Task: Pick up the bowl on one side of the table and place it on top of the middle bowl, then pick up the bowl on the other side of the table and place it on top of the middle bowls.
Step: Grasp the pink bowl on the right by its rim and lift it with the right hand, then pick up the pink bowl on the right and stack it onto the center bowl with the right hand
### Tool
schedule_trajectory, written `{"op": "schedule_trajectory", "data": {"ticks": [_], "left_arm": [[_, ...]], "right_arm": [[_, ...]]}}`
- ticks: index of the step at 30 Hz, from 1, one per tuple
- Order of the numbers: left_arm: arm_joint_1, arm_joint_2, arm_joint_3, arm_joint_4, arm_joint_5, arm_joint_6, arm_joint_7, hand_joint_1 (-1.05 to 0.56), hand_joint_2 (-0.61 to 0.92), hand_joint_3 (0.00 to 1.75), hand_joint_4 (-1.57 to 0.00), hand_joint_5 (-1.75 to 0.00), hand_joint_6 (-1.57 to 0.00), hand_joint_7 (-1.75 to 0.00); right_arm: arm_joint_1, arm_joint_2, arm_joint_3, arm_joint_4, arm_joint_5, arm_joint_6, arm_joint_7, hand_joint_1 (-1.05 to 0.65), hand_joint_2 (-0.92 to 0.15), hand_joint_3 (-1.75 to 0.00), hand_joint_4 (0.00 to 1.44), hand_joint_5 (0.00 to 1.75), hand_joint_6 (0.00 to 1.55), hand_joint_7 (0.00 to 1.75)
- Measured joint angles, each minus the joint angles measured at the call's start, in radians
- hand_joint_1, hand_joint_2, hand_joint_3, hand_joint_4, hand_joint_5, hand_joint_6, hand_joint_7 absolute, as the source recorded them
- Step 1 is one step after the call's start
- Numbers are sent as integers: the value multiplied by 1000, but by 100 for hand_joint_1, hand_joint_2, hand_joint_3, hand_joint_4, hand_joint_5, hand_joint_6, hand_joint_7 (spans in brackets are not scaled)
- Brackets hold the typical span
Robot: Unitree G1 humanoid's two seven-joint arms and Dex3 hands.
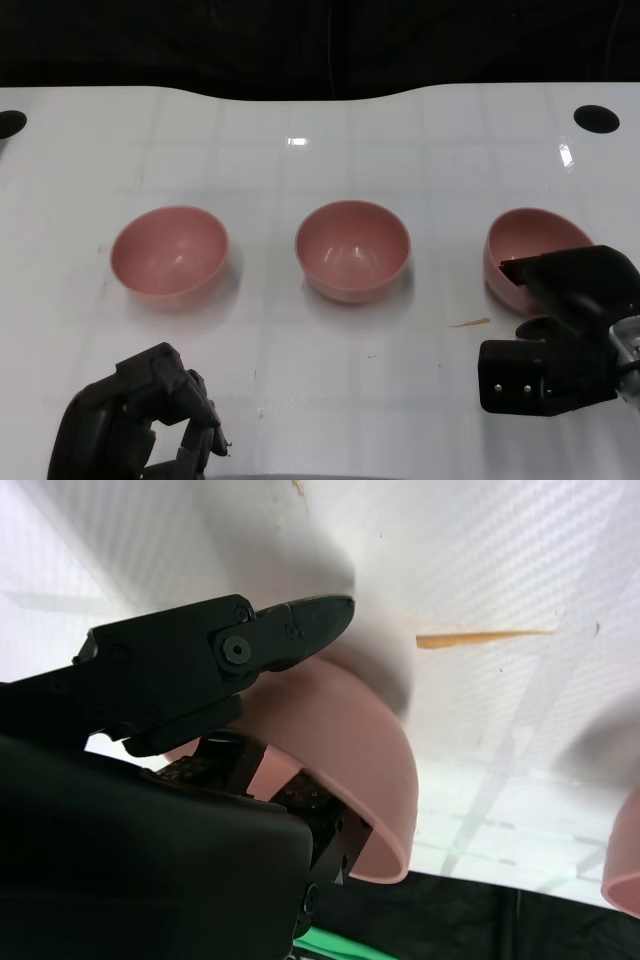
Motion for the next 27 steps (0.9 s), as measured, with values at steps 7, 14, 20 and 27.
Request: {"op": "schedule_trajectory", "data": {"ticks": [7,14,20,27], "left_arm": [[4,-5,-1,-12,4,8,10,-9,51,123,-89,-163,-87,-138],[4,-5,-1,-13,4,9,10,-11,52,120,-88,-164,-86,-139],[4,-9,-3,-13,5,13,10,-11,51,120,-89,-164,-87,-140],[2,-10,-2,-12,10,12,11,-12,51,120,-89,-165,-86,-142]], "right_arm": [[-60,8,37,100,21,-79,-100,-22,-92,-12,87,173,86,123],[-63,8,45,136,29,-143,-228,-19,-91,-28,90,175,66,174],[-62,-3,37,73,38,-197,-308,-19,-64,-75,91,175,69,175],[-60,-6,14,-98,82,-231,-291,-19,-50,-110,90,175,71,175]]}}
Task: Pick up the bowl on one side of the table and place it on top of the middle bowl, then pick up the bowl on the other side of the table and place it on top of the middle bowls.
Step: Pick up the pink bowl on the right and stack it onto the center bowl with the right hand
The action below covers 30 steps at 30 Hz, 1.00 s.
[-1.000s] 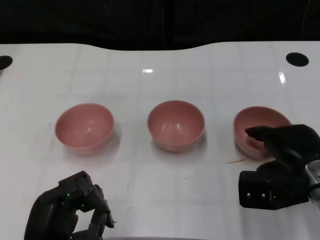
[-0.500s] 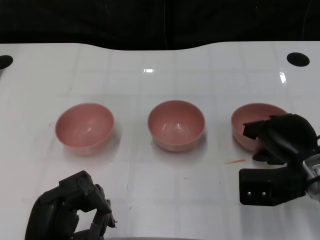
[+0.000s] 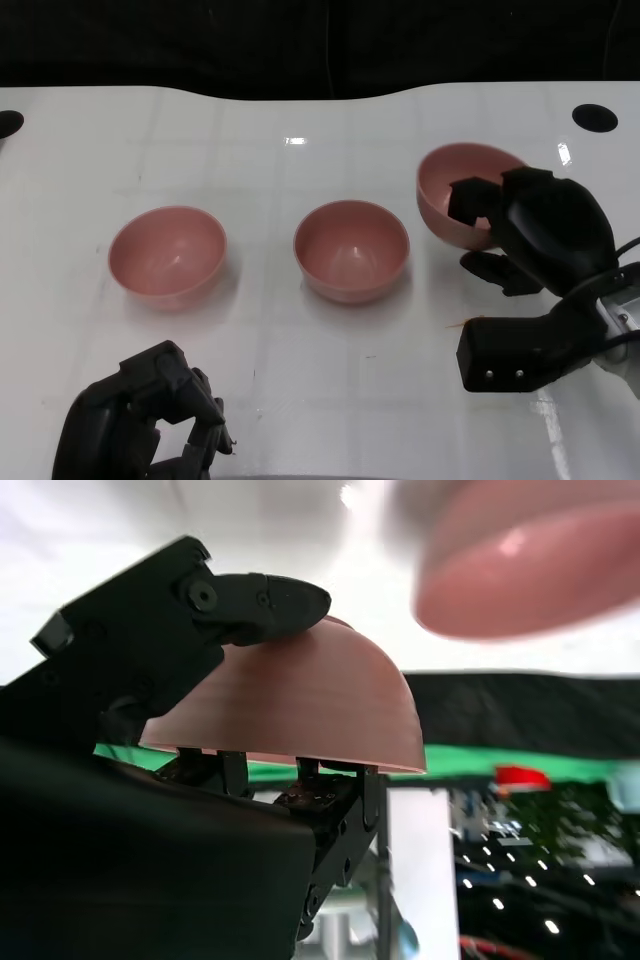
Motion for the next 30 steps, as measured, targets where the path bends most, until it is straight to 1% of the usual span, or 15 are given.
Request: {"op": "schedule_trajectory", "data": {"ticks": [3,4,6,8,11,16,19,22,24,28,30], "left_arm": [[-1,0,2,0,5,0,0,-12,50,121,-89,-165,-85,-142],[-2,0,2,0,5,0,0,-11,50,121,-88,-165,-86,-142],[-5,0,2,0,5,0,0,-12,50,121,-88,-165,-86,-142],[-6,0,2,0,5,1,0,-12,50,122,-88,-165,-85,-143],[-5,0,0,0,6,4,1,-14,48,122,-89,-165,-86,-142],[4,-3,-4,-3,26,13,11,-14,47,124,-90,-164,-86,-142],[9,-6,-8,-7,27,14,13,-13,46,124,-89,-164,-86,-142],[15,-10,-9,-12,27,14,14,-13,46,124,-89,-165,-86,-142],[25,-11,-9,-22,29,14,20,-14,46,124,-90,-165,-87,-142],[31,-11,-9,-47,36,15,25,-13,45,126,-91,-166,-88,-142],[36,-11,-11,-51,36,15,25,-13,45,127,-91,-165,-88,-142]], "right_arm": [[-1,13,-8,-50,10,0,23,-20,-51,-116,91,175,71,175],[-2,24,-9,-60,17,3,34,-20,-48,-115,91,175,71,175],[-4,43,-9,-76,18,5,48,-20,-47,-114,91,175,71,175],[-18,61,-8,-77,19,0,59,-19,-45,-115,92,175,72,175],[-49,81,-4,-73,24,-34,79,-19,-44,-115,92,175,71,175],[-90,117,20,-39,28,-80,111,-20,-46,-111,92,175,72,175],[-106,133,29,-11,28,-92,125,-21,-52,-95,89,175,70,175],[-122,150,41,13,24,-94,126,-21,-52,-88,89,175,69,175],[-129,162,55,32,21,-94,126,-20,-52,-86,88,175,69,175],[-136,196,73,76,17,-82,131,-19,-57,-85,86,175,67,175],[-141,205,86,102,16,-83,131,-19,-56,-85,86,175,67,175]]}}
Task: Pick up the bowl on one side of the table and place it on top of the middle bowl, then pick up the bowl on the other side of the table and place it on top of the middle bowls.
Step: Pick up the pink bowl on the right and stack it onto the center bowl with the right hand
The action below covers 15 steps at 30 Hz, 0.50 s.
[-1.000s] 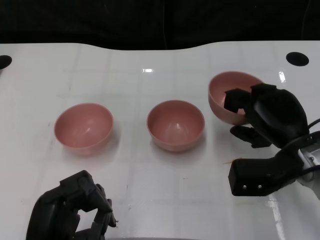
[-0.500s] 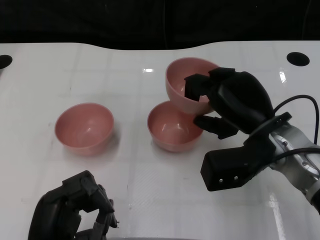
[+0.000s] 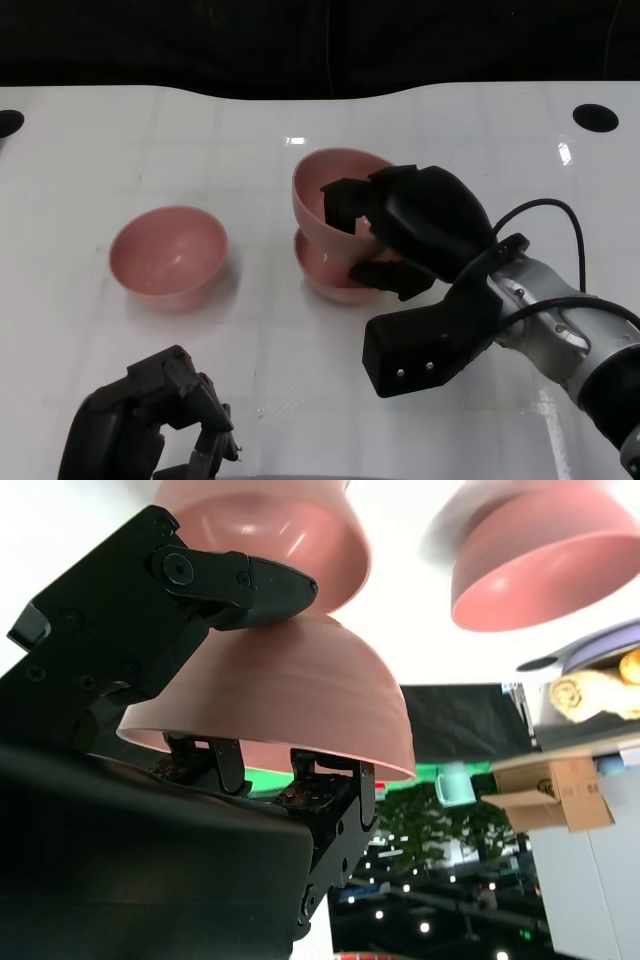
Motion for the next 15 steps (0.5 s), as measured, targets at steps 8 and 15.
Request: {"op": "schedule_trajectory", "data": {"ticks": [8,15], "left_arm": [[15,-2,-7,-3,18,0,10,-14,47,122,-91,-165,-87,-141],[20,-6,-13,-16,33,-1,23,-12,46,124,-91,-164,-89,-139]], "right_arm": [[-15,27,45,143,-24,-12,-50,-20,-57,-78,85,175,77,142],[-63,41,93,243,-56,27,-23,-44,-90,-33,69,36,77,5]]}}
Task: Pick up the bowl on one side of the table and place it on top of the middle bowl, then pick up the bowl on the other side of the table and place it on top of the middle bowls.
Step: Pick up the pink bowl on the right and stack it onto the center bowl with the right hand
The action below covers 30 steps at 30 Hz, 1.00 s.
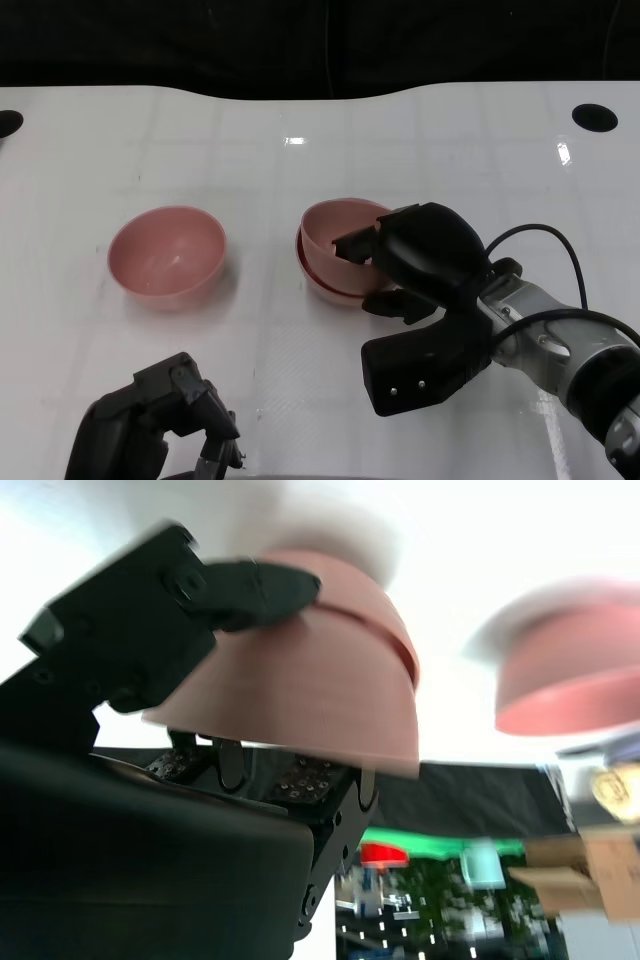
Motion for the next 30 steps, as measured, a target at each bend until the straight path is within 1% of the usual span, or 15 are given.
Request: {"op": "schedule_trajectory", "data": {"ticks": [2,5,10,18,22,24,30], "left_arm": [[0,-2,-1,0,-3,-1,0,-12,46,124,-91,-164,-89,-138],[0,-3,-2,0,-4,-1,0,-11,46,124,-91,-164,-90,-137],[0,-4,-8,0,-15,-1,-1,-10,46,123,-91,-163,-90,-136],[-1,-4,-8,1,-22,-4,-1,-11,45,123,-92,-161,-91,-135],[-2,-3,-7,2,-22,-4,-1,-11,45,123,-92,-161,-91,-135],[-3,-3,-6,4,-22,-4,-1,-11,45,124,-92,-161,-91,-135],[-12,-1,2,21,-25,-5,-1,-11,43,128,-92,-163,-91,-137]], "right_arm": [[-9,6,6,6,-2,29,42,-55,-92,-33,60,22,68,1],[-11,13,10,8,-1,46,64,-62,-92,-35,59,18,65,0],[-12,23,18,17,-1,53,65,-62,-92,-35,62,19,66,1],[-10,22,19,-4,-1,56,65,-62,-92,-35,61,17,64,0],[13,16,17,-51,1,61,64,-63,-92,-34,58,14,57,0],[32,8,12,-81,4,62,64,-64,-92,-34,55,13,52,0],[97,-26,-23,-200,32,75,66,-66,-92,-35,45,8,37,0]]}}
